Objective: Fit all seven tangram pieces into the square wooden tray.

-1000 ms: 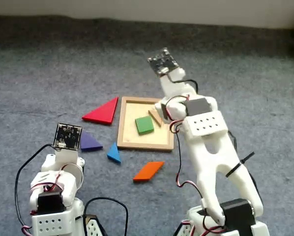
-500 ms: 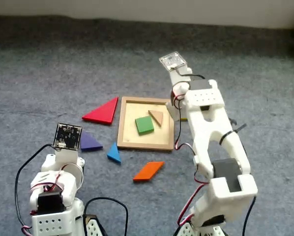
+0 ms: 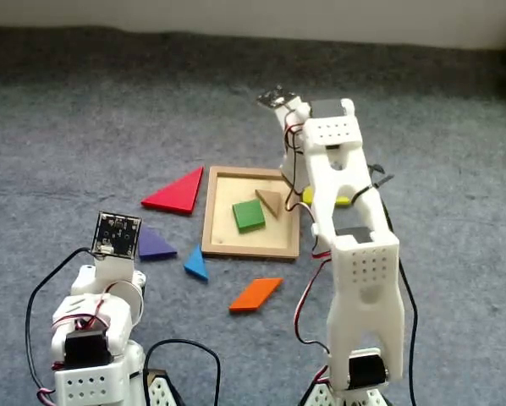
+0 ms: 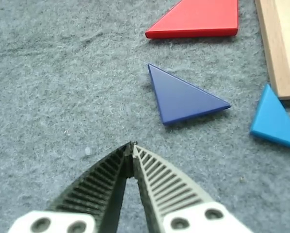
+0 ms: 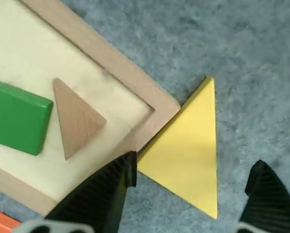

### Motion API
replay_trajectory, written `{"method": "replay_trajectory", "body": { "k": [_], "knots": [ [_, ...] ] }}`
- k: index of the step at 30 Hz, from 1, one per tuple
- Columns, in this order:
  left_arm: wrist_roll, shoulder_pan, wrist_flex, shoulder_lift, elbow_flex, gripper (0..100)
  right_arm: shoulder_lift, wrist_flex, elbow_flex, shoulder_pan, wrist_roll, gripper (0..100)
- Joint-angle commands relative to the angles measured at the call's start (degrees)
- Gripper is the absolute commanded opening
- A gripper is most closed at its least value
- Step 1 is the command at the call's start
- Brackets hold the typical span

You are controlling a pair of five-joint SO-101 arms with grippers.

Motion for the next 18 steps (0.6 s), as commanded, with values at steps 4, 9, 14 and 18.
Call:
{"method": "replay_trajectory", "body": {
  "k": [4, 9, 14, 18],
  "knots": [
    [-0.5, -0.4, -1.1, -0.4, -0.6, 1, 7.2, 7.8, -16.7, 0.1, 0.8, 34.9],
    [-0.5, -0.4, -1.1, -0.4, -0.6, 1, 9.9, 10.4, -23.1, 1.1, 3.3, 34.9],
    [-0.5, -0.4, -1.1, -0.4, -0.6, 1, 10.0, 10.3, -19.8, 4.7, 6.6, 34.8],
    [-0.5, -0.4, -1.1, -0.4, -0.6, 1, 10.0, 10.3, -17.6, 6.0, 7.2, 34.8]
  ]
}}
